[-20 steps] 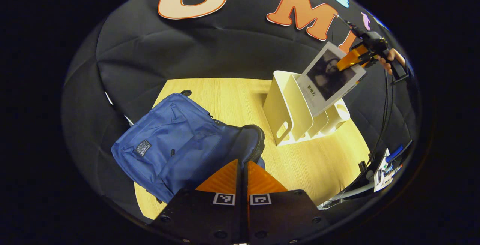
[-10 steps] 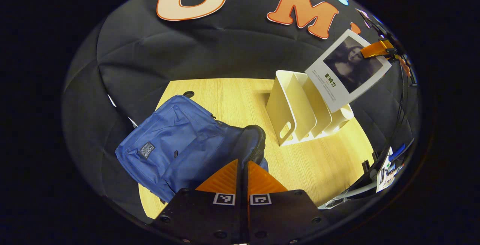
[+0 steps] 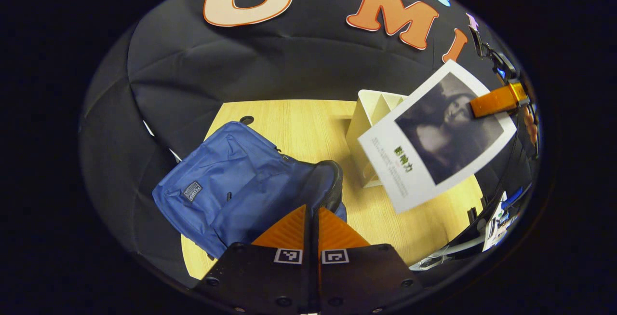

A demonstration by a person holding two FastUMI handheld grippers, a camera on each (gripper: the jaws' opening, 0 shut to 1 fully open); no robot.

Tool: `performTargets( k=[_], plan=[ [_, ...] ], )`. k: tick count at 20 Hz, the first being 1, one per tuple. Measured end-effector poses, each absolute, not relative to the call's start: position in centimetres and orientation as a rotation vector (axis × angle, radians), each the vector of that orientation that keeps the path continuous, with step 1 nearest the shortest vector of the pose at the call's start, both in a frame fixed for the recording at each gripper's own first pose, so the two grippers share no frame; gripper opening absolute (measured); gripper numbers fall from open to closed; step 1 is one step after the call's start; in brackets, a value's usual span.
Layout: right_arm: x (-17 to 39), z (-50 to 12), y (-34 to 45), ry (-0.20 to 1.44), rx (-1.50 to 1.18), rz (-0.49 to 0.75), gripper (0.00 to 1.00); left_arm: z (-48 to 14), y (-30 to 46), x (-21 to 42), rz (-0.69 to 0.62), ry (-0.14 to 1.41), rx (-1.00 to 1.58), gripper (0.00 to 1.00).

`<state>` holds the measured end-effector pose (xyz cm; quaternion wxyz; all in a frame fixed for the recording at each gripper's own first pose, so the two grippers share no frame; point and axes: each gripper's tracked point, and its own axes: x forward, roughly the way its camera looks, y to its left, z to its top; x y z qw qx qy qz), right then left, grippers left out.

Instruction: Open the schoolbag, grab two books from the bookshelf and put them into the schoolbag.

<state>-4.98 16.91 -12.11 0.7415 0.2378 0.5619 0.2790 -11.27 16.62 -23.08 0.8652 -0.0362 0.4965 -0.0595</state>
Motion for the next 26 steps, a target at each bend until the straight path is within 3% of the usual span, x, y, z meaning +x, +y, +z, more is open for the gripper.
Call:
performTargets(
  k=[7, 16, 26],
  plan=[
    [-8.8, -15.7, 23.0, 1.284, 0.668, 0.641, 0.32, -21.9, 17.4, -11.1, -0.098, 1.033, -0.052, 0.00],
    [-10.4, -20.9, 26.9, 1.271, 0.977, 0.415, 0.31, -22.0, 17.0, -10.9, -0.103, 1.061, -0.022, 0.00],
    [-11.0, -24.2, 30.9, 1.216, 1.110, 0.290, 0.31, -21.9, 15.9, -10.7, -0.119, 1.090, 0.022, 0.00]
  ],
)
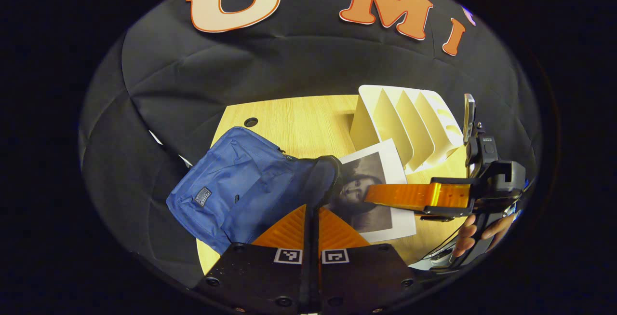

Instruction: Open the schoolbag, grab two books from the bookshelf and put them into the schoolbag.

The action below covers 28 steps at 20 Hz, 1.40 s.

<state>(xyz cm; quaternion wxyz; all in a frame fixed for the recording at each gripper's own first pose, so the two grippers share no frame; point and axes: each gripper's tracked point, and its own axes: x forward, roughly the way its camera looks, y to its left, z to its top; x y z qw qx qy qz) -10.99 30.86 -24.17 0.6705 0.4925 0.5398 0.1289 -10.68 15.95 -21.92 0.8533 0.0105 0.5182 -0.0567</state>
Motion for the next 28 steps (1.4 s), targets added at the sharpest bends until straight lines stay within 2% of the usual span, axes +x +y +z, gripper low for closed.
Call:
performTargets(
  k=[7, 18, 19, 20, 21, 24, 25, 27, 28],
  plan=[
    [-11.7, -25.5, 34.1, 1.205, 1.199, 0.304, 0.31, -21.9, 14.8, -11.0, -0.160, 1.102, 0.041, 0.00],
    [-12.2, -27.5, 39.6, 1.231, 1.300, 0.409, 0.32, -20.4, 14.4, -10.4, -0.228, 1.090, 0.107, 0.01],
    [-12.2, -27.7, 40.2, 1.234, 1.305, 0.416, 0.33, -20.0, 14.5, -10.4, -0.233, 1.088, 0.103, 0.01],
    [-12.3, -27.8, 40.6, 1.232, 1.307, 0.423, 0.38, -19.8, 14.6, -10.4, -0.235, 1.086, 0.103, 0.00],
    [-12.3, -28.0, 41.0, 1.236, 1.308, 0.433, 0.33, -19.8, 14.7, -10.2, -0.240, 1.085, 0.103, 0.01],
    [-12.2, -28.2, 42.1, 1.233, 1.313, 0.445, 0.33, -19.3, 14.5, -9.7, -0.253, 1.085, 0.096, 0.00],
    [-12.2, -28.3, 42.5, 1.232, 1.312, 0.448, 0.43, -19.2, 14.6, -9.6, -0.257, 1.081, 0.105, 0.01],
    [-12.1, -28.6, 43.2, 1.233, 1.316, 0.455, 0.43, -19.4, 14.4, -9.3, -0.267, 1.082, 0.110, 0.01],
    [-12.0, -28.7, 43.9, 1.241, 1.321, 0.459, 0.33, -19.4, 14.3, -9.4, -0.271, 1.084, 0.106, 0.01]
  ],
)
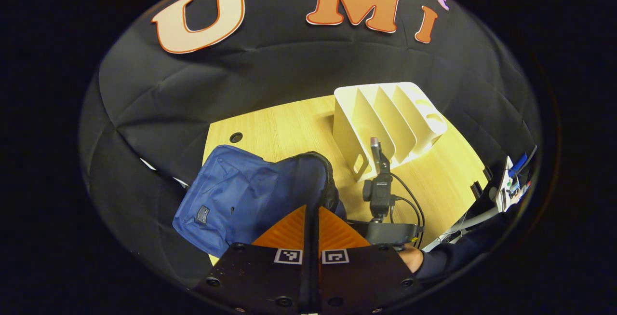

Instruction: Open the schoolbag, grab two books from the bookshelf and put them into the schoolbag.

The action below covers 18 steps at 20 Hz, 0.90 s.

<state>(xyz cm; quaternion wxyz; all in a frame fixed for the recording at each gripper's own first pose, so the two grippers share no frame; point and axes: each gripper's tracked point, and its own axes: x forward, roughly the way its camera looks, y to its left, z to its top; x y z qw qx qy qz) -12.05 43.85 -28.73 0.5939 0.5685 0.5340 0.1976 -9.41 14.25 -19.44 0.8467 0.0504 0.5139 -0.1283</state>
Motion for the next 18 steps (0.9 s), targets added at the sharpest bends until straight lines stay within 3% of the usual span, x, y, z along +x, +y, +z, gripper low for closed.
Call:
performTargets(
  k=[3, 6, 8, 9, 10, 12, 14, 18],
  plan=[
    [-12.7, -29.3, 45.1, 1.344, 1.294, 0.441, 0.36, -19.8, 14.6, -9.1, -0.262, 1.081, 0.103, 0.01],
    [-12.3, -30.0, 44.0, 1.360, 1.170, 0.406, 0.55, -20.1, 15.1, -9.1, -0.242, 1.071, 0.086, 0.00],
    [-13.1, -29.5, 43.5, 1.402, 1.082, 0.433, 0.61, -20.2, 15.4, -8.9, -0.234, 1.056, 0.076, 0.00],
    [-13.8, -28.9, 42.8, 1.439, 1.039, 0.460, 0.48, -20.2, 15.7, -9.0, -0.228, 1.055, 0.073, 0.00],
    [-14.0, -28.5, 42.4, 1.447, 1.012, 0.480, 0.73, -20.1, 15.9, -9.0, -0.222, 1.048, 0.066, 0.00],
    [-14.3, -27.8, 41.6, 1.446, 0.977, 0.514, 0.85, -19.9, 16.2, -9.2, -0.214, 1.035, 0.053, 0.00],
    [-14.2, -25.9, 40.2, 1.425, 0.986, 0.518, 0.91, -19.7, 16.9, -8.9, -0.201, 1.020, 0.050, 0.00],
    [-11.0, -22.8, 36.4, 1.260, 0.951, 0.497, 0.94, -20.5, 16.4, -9.7, -0.200, 1.013, 0.009, 0.00]
  ],
)
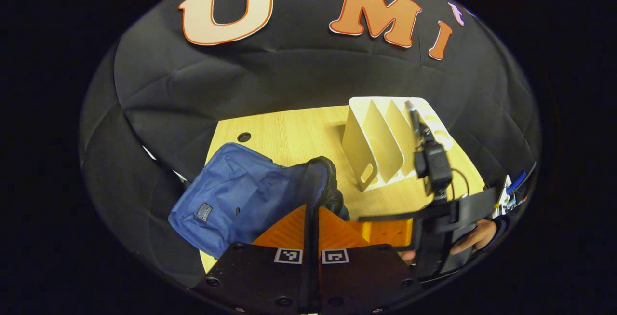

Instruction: Open the schoolbag, grab two books from the bookshelf and put them into the schoolbag.

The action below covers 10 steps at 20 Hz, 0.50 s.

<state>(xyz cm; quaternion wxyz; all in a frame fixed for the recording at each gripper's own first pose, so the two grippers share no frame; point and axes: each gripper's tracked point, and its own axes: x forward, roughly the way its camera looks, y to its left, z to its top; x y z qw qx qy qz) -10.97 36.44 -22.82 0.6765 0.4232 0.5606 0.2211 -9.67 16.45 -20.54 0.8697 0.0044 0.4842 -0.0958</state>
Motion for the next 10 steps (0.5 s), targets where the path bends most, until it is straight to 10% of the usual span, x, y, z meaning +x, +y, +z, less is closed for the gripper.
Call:
performTargets(
  k=[10],
  plan=[
    [-4.0, -17.6, 22.4, 0.820, 0.643, 0.302, 0.94, -23.6, 12.1, -10.5, -0.229, 0.977, 0.080, 0.08]
  ],
)
